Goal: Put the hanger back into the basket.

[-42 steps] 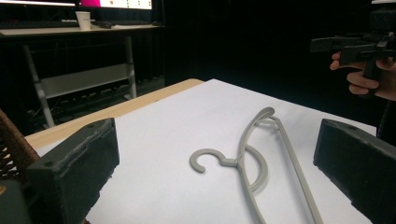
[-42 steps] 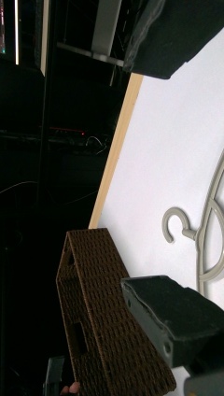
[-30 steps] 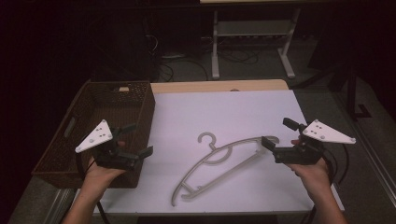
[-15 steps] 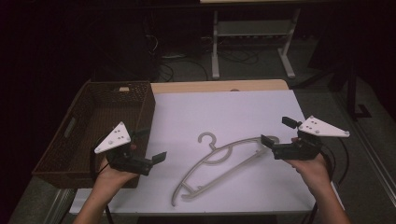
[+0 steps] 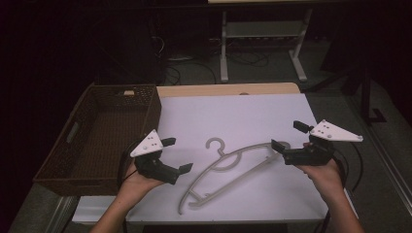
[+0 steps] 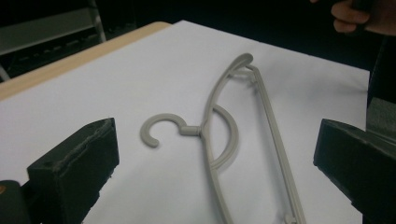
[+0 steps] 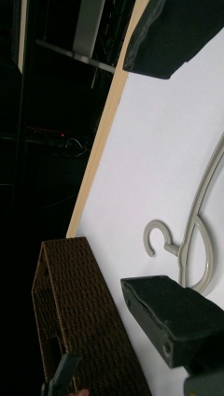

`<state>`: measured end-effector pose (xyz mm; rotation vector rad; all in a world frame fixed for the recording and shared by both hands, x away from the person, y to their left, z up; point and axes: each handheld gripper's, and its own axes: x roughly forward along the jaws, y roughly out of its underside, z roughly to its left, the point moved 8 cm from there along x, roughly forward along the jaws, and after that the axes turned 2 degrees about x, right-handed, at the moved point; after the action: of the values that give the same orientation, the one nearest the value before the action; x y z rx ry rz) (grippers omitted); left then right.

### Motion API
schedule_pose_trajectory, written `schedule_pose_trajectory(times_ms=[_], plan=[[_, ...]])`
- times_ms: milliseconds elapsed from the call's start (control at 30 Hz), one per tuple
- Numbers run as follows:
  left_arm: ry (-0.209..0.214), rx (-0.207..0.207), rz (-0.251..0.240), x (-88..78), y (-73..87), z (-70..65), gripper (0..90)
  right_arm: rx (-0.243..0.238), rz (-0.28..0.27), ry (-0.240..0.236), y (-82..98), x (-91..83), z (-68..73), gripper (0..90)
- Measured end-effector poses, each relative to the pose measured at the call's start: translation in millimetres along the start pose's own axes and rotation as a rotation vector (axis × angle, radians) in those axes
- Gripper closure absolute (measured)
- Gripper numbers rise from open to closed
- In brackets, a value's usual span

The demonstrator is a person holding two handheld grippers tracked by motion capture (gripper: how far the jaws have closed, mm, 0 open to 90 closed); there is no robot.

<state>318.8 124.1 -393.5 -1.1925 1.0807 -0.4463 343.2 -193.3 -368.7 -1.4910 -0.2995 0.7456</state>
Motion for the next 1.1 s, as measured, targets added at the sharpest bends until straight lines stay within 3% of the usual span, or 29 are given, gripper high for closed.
schedule_pose_trajectory(times_ms=[233,667,733,767,867,1033,1100], plan=[[0.020,0.027,0.057,21.8,9.4,-2.3,0.0,-0.004,-0.001,0.003,0.0,0.7,-0.7,0.0],[0.074,0.036,0.182,59.0,30.2,-9.0,0.0,-0.001,0.005,0.000,0.9,2.9,0.9,0.0],[0.073,0.029,0.184,62.5,31.7,-9.7,0.0,-0.012,0.003,0.001,0.9,3.3,-0.1,0.0],[0.072,0.044,0.214,67.3,36.0,-8.5,0.0,-0.012,0.003,0.001,0.8,3.3,-0.3,0.0],[0.073,0.032,0.242,74.8,41.2,-8.3,0.0,0.003,0.002,0.002,0.4,2.6,0.2,0.0],[0.061,0.053,0.323,83.1,53.4,-3.5,0.2,-0.007,-0.010,0.000,-1.1,2.5,-0.7,0.0],[0.056,0.049,0.342,85.4,58.5,-2.7,6.8,0.007,-0.002,-0.002,-0.4,1.7,0.5,0.0]])
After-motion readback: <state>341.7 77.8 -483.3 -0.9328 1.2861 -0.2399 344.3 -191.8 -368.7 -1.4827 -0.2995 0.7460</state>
